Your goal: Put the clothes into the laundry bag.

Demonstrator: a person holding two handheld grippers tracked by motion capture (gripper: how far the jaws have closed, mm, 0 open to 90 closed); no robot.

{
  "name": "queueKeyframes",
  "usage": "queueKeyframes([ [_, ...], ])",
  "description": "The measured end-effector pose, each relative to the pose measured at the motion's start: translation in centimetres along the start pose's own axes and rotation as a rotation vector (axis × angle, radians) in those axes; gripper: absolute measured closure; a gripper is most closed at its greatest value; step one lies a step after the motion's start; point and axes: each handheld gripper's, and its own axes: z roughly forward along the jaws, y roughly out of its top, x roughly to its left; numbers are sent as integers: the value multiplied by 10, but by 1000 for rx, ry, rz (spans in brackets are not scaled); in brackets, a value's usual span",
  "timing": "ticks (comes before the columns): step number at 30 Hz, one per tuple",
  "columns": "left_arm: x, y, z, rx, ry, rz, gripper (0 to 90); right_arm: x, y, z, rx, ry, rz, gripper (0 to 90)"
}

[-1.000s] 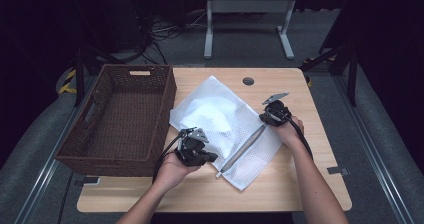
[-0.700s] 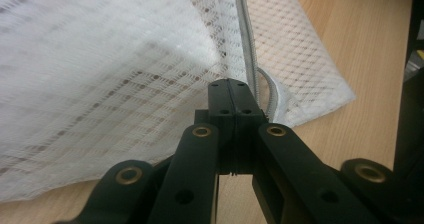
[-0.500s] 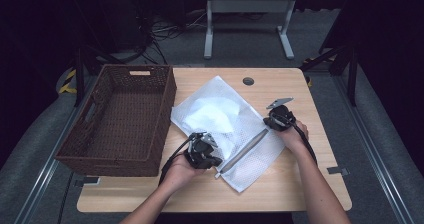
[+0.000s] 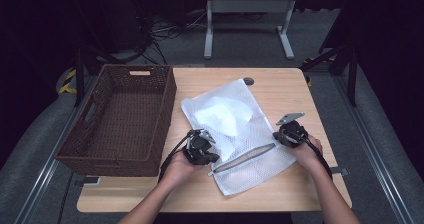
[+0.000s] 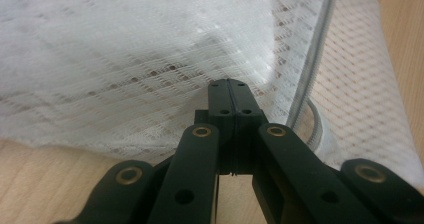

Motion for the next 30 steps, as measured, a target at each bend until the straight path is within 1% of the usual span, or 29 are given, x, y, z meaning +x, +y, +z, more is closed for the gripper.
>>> queueKeyframes([
  [3,3,-1,-3,-5,15,-3,900,7,-6,-6,11,9,-15,900],
  [5,5,-2,-7,-8,22,-12,900,13,-11,-12,20,20,-20,900],
  [6,6,-3,-7,-12,24,-8,900,17,-14,-14,20,26,-25,900],
  [10,8,-5,-13,-19,42,-17,900,28,-20,-21,21,38,-30,900],
  [13,11,-6,-19,-33,56,-26,900,38,-25,-26,20,49,-30,900],
  [14,11,-6,-19,-33,56,-26,900,38,-25,-26,20,49,-30,900],
  [15,11,-7,-21,-35,63,-34,900,42,-27,-27,17,54,-31,900],
  [16,13,-7,-23,-38,69,-31,900,50,-29,-31,18,66,-33,900],
  [17,13,-7,-23,-38,69,-31,900,50,-29,-31,18,66,-33,900],
  [18,13,-8,-24,-44,71,-40,900,54,-30,-32,17,72,-40,900],
  [19,14,-8,-26,-45,80,-41,900,61,-32,-34,14,77,-58,900],
  [20,14,-8,-26,-45,80,-41,900,61,-32,-34,14,77,-58,900],
  [21,14,-9,-27,-44,79,-46,900,63,-32,-35,17,83,-63,900],
  [22,15,-9,-27,-45,80,-41,900,66,-33,-36,16,87,-69,900],
  [25,14,-9,-28,-47,84,-43,900,68,-34,-37,16,87,-75,900],
  [26,14,-9,-28,-47,87,-38,900,68,-34,-37,14,89,-73,900],
  [27,13,-10,-29,-47,88,-43,900,67,-34,-37,6,93,-69,900],
  [28,14,-10,-30,-48,86,-35,900,66,-34,-38,-4,98,-64,895],
  [30,14,-11,-31,-54,92,-32,900,64,-33,-40,-22,97,-45,847],
])
